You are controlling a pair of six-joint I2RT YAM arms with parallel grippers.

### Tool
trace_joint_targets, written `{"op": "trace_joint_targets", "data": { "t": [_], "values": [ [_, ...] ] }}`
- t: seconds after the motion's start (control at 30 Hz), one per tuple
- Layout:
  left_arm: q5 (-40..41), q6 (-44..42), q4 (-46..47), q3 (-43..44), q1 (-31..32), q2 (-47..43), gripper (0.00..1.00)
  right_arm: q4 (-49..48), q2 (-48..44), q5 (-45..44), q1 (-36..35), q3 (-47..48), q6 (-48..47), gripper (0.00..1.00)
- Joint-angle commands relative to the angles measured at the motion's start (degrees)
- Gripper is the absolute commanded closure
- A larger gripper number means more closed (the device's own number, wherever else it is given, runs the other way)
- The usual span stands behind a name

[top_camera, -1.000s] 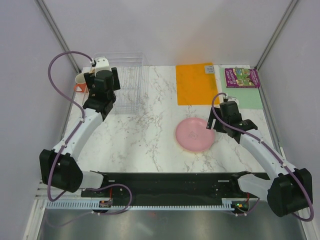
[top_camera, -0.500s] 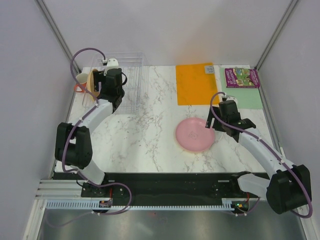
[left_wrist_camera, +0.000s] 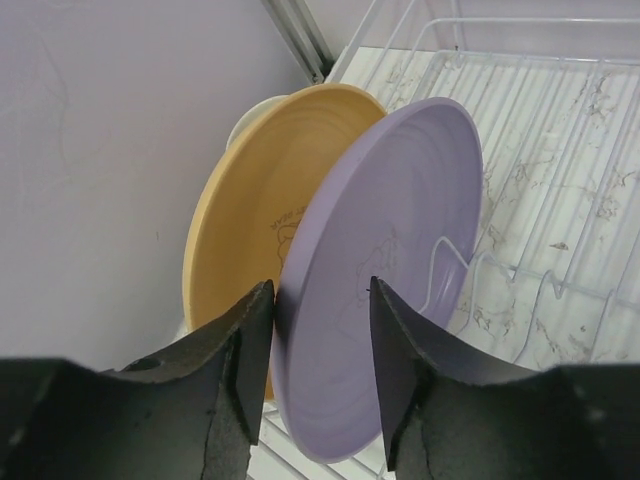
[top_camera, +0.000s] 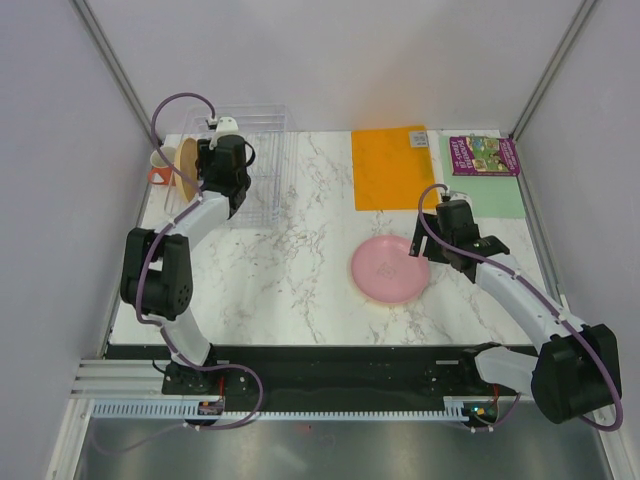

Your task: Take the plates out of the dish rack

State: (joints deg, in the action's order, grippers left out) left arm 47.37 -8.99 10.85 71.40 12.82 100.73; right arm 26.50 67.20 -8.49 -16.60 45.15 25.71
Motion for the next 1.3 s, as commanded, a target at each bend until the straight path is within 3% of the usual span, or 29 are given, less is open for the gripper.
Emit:
{"op": "trace_joint_targets", "data": {
  "t": [0.0, 0.07, 0.1, 0.3, 0.5, 0.67, 0.87, 1.13, 1.27],
  "values": [
    [2.6, -1.9, 2.3, 2.3, -0.3, 0.1, 0.56, -1.7, 0.0, 0.7, 0.1, 0.3, -0.6, 0.16],
    [2.9, -2.3, 2.3, 2.4, -0.3, 0.0, 0.61, -1.8, 0.0, 0.7, 0.2, 0.2, -0.6, 0.16],
    [3.1, -2.6, 2.4, 2.5, -0.3, 0.0, 0.7, -1.8, 0.0, 0.8, 0.2, 0.2, -0.6, 0.16],
    [5.1, -4.8, 2.2, 3.7, -0.3, 0.0, 0.98, -1.8, -0.2, 0.7, 0.3, -0.3, -0.6, 0.16],
    [8.4, -6.7, 2.9, 4.7, -0.1, -0.7, 0.98, -1.9, -0.2, 0.9, 0.2, -0.4, -0.7, 0.16],
    [11.3, -13.2, 9.4, 4.6, 1.6, -2.2, 0.98, -2.1, 0.2, 1.3, 0.3, -0.6, -0.7, 0.16],
    [14.6, -28.9, 22.9, 4.4, 5.5, -2.6, 0.98, -2.1, 0.0, 1.4, 0.2, -0.6, -0.7, 0.16],
    [18.4, -65.9, 62.4, 4.8, 10.8, 0.7, 0.98, -0.5, -2.1, 2.2, 0.3, 0.8, -0.8, 0.17],
    [18.4, -71.6, 66.4, 4.3, 11.3, 1.1, 0.98, 0.3, -3.8, 2.3, 0.3, 0.7, -0.8, 0.17]
  ]
}}
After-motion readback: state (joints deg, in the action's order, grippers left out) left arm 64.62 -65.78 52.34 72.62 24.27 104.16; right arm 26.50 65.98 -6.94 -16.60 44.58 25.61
